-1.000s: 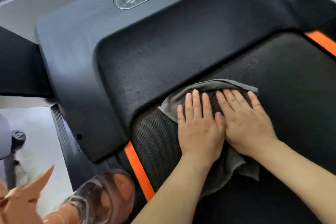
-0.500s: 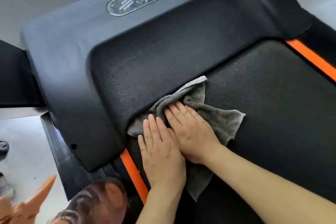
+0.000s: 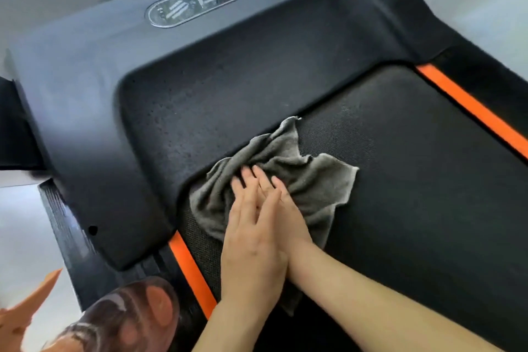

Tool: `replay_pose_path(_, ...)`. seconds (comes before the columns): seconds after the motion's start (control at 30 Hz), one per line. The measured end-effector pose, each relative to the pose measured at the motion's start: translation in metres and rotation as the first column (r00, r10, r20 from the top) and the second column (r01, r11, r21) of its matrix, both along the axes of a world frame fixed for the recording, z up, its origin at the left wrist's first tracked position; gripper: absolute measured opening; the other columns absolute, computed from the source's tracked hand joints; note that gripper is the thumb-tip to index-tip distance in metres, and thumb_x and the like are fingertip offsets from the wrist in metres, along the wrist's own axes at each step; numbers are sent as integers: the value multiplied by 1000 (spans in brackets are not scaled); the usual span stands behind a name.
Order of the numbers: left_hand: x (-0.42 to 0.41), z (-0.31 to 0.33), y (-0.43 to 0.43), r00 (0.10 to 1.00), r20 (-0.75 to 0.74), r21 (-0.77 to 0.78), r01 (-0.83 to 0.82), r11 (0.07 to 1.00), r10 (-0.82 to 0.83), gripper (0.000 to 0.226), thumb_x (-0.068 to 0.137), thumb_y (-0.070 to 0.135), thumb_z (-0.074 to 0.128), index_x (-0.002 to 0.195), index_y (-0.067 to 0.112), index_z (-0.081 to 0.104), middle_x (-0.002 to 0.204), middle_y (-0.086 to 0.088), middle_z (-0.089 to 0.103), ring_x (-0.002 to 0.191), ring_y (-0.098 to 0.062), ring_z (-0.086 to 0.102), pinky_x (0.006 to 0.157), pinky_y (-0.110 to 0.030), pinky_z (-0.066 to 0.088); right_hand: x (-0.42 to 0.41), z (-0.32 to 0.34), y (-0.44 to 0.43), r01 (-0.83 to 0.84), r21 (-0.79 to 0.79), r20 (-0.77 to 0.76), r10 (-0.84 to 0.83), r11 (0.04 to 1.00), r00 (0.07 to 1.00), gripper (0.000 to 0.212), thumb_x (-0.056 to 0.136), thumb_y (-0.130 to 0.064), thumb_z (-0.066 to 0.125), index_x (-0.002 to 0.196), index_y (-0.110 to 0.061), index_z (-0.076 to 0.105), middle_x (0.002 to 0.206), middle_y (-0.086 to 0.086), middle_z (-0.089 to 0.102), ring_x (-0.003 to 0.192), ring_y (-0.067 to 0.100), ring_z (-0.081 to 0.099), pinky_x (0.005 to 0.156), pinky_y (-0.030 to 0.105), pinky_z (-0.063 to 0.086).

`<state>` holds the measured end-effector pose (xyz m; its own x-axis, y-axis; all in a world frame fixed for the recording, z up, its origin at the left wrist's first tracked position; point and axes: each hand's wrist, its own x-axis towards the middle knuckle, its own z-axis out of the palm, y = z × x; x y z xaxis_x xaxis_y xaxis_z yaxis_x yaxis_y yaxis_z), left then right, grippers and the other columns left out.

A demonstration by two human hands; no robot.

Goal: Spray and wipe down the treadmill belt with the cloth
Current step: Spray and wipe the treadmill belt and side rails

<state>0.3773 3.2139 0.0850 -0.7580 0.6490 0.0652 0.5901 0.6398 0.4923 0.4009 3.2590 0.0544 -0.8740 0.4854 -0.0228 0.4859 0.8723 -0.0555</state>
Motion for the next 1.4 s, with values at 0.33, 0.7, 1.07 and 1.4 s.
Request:
replay_pose_path(0.33, 19, -1, 31, 887, -2, -212, 450, 867, -461, 63, 90, 21, 56, 151, 14, 38, 161, -15, 26, 149, -32, 24, 117, -49, 26, 133, 24, 144, 594, -44, 176, -579, 803, 796, 84, 89, -55, 3, 152, -11, 35, 161, 11, 30, 151, 27, 18, 121, 47, 14)
replay_pose_path(0.7, 28, 1, 70, 909, 196, 54, 365, 930, -368, 49, 98, 13, 51, 146, 10, 42, 158, -12, 32, 146, -26, 28, 117, -37, 26, 87, 19, 122, -78, -70, 186, 90, 994, 978, 67, 98, -47, 22, 159, -19, 19, 165, 2, 18, 153, 21, 12, 122, 40, 9)
replay_pose_path(1.07, 25, -10, 197, 684, -50, -323, 679, 660, -728, 63, 104, 46, 23, 158, 18, 10, 166, -12, 6, 153, -27, 4, 122, -45, 10, 109, 12, 234, 705, -91, 74, -701, 704, 709, 66, 102, -52, 16, 160, -21, 4, 167, -5, 0, 153, 12, -4, 124, 42, 1)
replay_pose_path(1.4, -10, 6, 192, 671, 27, -501, 650, 571, -741, 74, 101, 54, 30, 158, 15, 2, 165, -15, 1, 152, -30, 1, 123, -45, 11, 97, 20, 257, 346, -122, 86, -337, 930, 937, 58, 104, -39, 22, 159, -22, 15, 167, -7, 9, 153, 10, -1, 123, 42, 2)
